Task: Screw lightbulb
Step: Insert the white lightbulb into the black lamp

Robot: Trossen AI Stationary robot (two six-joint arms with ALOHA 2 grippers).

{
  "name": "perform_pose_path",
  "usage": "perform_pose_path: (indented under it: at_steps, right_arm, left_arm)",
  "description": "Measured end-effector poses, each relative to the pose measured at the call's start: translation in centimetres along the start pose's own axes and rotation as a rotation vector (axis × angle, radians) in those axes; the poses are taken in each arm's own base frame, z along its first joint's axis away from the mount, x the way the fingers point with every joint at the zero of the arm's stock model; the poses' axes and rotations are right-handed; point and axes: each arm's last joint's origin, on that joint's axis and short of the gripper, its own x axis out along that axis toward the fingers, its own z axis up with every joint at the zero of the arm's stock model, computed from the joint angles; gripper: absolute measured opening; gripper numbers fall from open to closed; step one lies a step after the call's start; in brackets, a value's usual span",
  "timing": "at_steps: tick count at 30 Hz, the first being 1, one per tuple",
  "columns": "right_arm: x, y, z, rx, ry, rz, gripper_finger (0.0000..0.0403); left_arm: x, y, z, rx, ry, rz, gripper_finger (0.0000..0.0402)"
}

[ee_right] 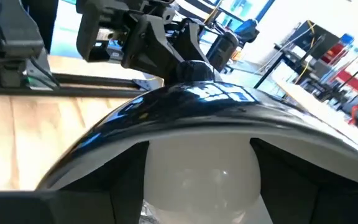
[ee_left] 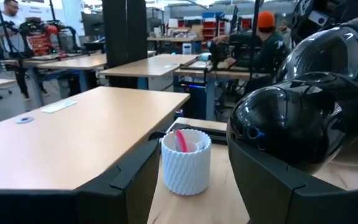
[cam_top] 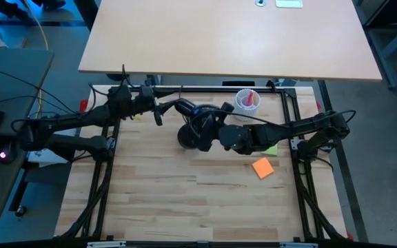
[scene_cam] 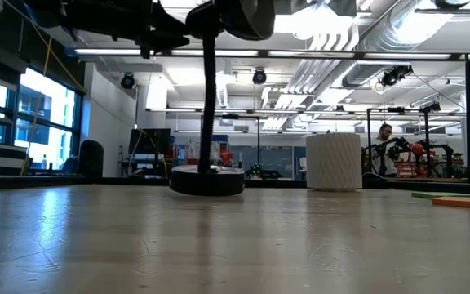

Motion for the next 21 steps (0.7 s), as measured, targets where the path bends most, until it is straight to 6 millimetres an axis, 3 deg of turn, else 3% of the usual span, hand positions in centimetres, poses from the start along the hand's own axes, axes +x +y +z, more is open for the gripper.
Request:
perform_pose_path:
  at_steps: [8,15,21]
  right_arm:
    - [1.2,-0.7,-0.5,0.168,0.027,0.06,0.0252]
    - [2.6,-2.5,-0.8,0.336,0.045,0.101,0.0252]
    - [2.6,-3.6,-0.6,0.354,0.04,0.158,0.0262]
  left_arm:
    - [-0.4,0.0,-0.9,0.037,0.127,0.158,0.0197]
    - [-0.2,-0.8,-1.4,0.1,0.168,0.106,0.0198]
    - [-0.2,-1.6,-1.4,0.125,0.172,0.101,0.0198]
